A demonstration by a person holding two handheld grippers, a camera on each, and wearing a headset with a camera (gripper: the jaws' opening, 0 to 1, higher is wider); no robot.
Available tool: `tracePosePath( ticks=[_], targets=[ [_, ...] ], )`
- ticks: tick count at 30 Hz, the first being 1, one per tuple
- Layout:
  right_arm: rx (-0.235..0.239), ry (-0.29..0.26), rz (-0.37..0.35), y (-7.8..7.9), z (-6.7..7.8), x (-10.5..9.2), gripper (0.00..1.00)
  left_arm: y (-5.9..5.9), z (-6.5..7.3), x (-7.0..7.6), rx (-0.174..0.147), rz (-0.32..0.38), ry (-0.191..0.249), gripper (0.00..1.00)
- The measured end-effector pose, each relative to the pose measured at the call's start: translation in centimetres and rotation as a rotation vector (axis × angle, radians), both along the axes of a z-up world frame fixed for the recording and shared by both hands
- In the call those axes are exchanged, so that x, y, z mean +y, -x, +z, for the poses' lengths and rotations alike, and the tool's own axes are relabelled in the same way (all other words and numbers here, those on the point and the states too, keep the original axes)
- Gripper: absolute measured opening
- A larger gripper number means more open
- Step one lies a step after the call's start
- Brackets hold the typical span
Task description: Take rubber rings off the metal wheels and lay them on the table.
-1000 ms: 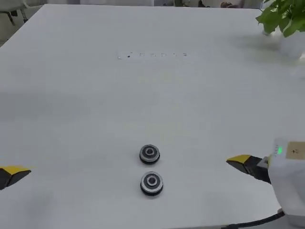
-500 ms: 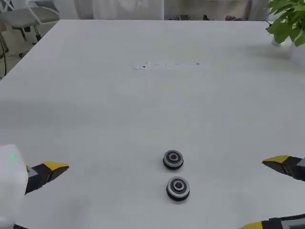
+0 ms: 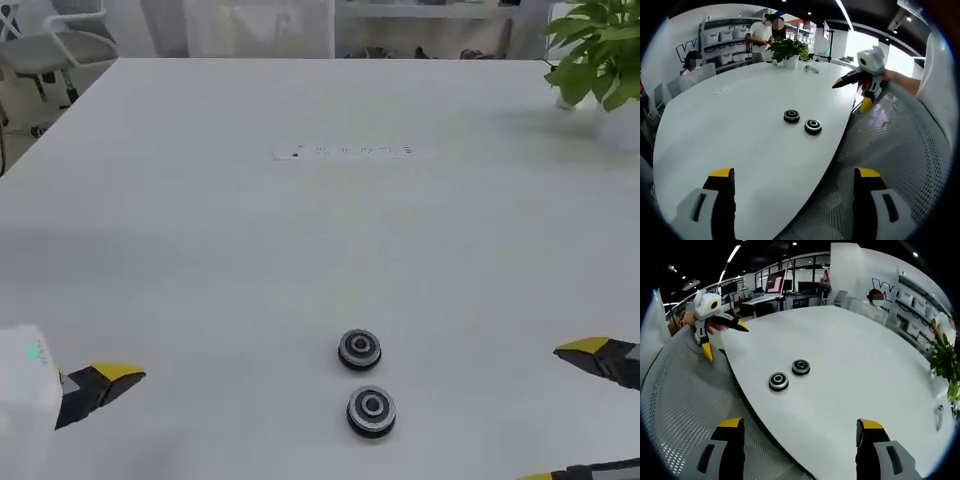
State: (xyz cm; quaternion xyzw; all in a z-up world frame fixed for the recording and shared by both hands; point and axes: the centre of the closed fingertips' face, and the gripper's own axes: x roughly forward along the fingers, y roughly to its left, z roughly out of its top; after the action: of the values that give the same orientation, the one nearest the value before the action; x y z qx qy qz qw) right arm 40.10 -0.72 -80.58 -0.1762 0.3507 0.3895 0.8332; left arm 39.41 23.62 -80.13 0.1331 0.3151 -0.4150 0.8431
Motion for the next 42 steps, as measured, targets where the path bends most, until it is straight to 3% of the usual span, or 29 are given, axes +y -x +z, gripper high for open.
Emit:
tracePosePath(
  ticks=[6,9,21,30,42],
  targets=[
    [0.011,0.004,0.042,0.5,-0.2,0.4,0.93,-0.7,0.9,0.4,-0.041,0.047,0.024,0.99],
    [0.014,-0.02,0.043,0.5,0.0,0.5,0.93,-0.8,1.1,0.3,-0.051,0.049,0.032,0.99],
    [-0.001,-0.056,0.038,0.3,0.4,0.7,0.93,-0.6,0.8,0.3,-0.041,0.052,0.01,0.99],
    [0.005,-0.035,0.053,0.5,0.1,0.6,0.92,-0.5,0.9,0.1,-0.042,0.049,0.014,0.99],
    [-0.005,-0.049,0.037,0.3,0.4,0.6,0.92,-0.3,0.7,0.0,-0.041,0.029,-0.004,0.99]
  ],
)
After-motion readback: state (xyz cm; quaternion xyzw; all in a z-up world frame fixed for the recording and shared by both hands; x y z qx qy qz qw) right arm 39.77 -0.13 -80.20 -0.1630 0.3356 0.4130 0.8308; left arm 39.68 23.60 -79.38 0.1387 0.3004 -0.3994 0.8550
